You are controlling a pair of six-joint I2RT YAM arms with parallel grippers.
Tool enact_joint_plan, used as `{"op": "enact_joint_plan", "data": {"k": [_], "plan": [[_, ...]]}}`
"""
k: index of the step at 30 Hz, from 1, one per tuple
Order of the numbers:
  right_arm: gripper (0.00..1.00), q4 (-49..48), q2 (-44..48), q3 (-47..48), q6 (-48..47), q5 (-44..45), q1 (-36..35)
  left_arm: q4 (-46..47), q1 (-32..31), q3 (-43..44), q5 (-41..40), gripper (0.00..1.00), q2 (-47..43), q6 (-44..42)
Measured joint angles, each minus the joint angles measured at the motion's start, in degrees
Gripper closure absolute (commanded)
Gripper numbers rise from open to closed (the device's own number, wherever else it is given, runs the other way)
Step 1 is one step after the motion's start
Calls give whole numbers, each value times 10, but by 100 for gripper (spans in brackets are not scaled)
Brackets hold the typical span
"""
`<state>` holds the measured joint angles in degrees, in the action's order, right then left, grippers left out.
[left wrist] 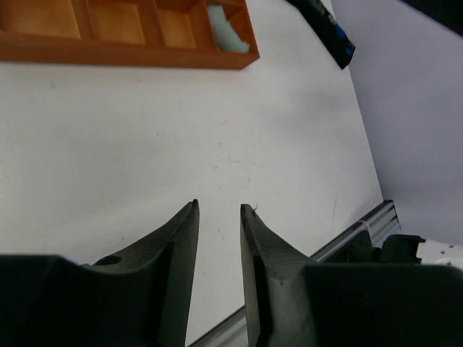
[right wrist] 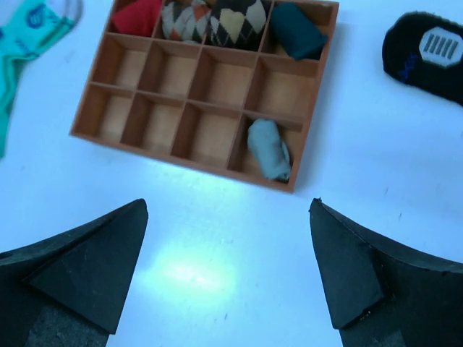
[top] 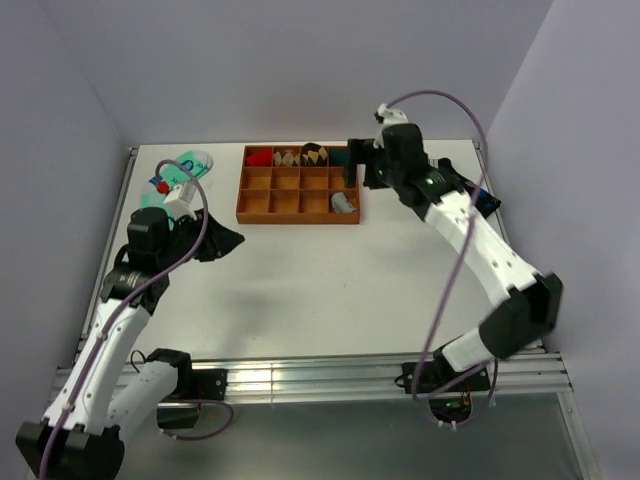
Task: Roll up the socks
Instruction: Reset both arms
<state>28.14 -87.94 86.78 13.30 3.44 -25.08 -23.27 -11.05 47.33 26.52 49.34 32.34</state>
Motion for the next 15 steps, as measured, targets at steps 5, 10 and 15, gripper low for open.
{"op": "enact_joint_plan", "data": {"k": [5, 10, 15], "plan": [[0, -35, 183, -170, 39, -26, 0, 11, 0, -32, -27, 44, -80, -6], [0, -55, 357, -347, 69, -39, -1, -1, 0, -33, -47, 36, -111, -15], [0, -46, 483, -435, 81, -35, -2, -19, 0, -33, -61, 34, -135, -17]]}}
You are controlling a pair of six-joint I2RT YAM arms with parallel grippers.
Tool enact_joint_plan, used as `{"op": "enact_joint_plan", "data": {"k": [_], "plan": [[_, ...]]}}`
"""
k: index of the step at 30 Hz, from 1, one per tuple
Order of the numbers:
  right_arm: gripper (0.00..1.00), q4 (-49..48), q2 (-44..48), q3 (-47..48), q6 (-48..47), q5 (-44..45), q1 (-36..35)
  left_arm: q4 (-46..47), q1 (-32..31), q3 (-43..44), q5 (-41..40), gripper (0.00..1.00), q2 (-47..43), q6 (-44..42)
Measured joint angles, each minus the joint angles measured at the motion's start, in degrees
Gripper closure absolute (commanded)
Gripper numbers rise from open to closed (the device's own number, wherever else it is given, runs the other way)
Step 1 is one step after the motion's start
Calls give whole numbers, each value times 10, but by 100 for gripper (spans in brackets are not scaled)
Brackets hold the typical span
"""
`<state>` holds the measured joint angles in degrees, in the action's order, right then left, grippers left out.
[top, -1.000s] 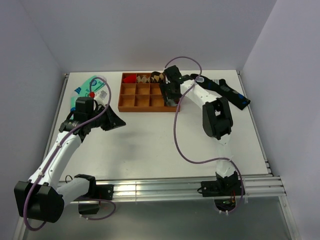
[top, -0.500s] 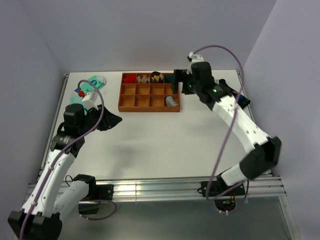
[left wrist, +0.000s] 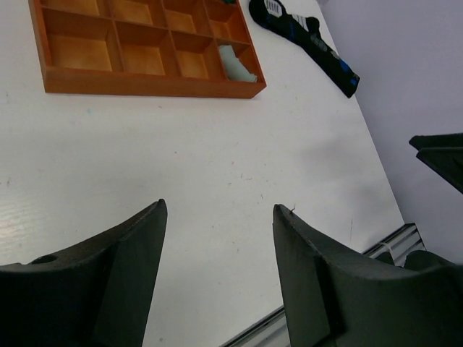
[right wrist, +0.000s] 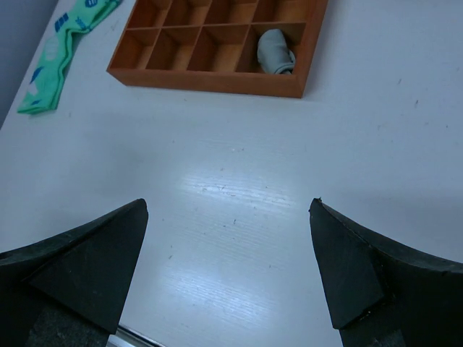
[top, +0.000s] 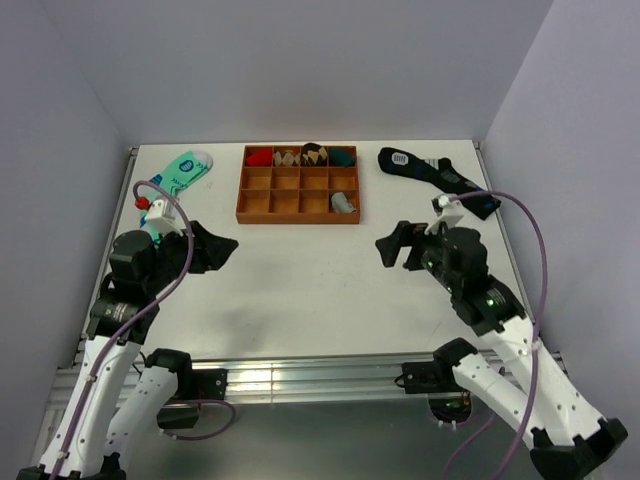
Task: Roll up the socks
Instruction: Reset both arms
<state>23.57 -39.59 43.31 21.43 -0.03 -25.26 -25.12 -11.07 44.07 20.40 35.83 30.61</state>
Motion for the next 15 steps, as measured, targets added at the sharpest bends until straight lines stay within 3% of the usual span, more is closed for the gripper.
{"op": "enact_joint_plan", "data": {"k": [5, 15], "plan": [[0, 8, 76, -23, 5, 11, 0, 1, -15, 0, -14, 33, -37, 0], [0, 19, 79, -31, 8, 17, 0, 4, -42, -5, -23, 32, -47, 0]]}}
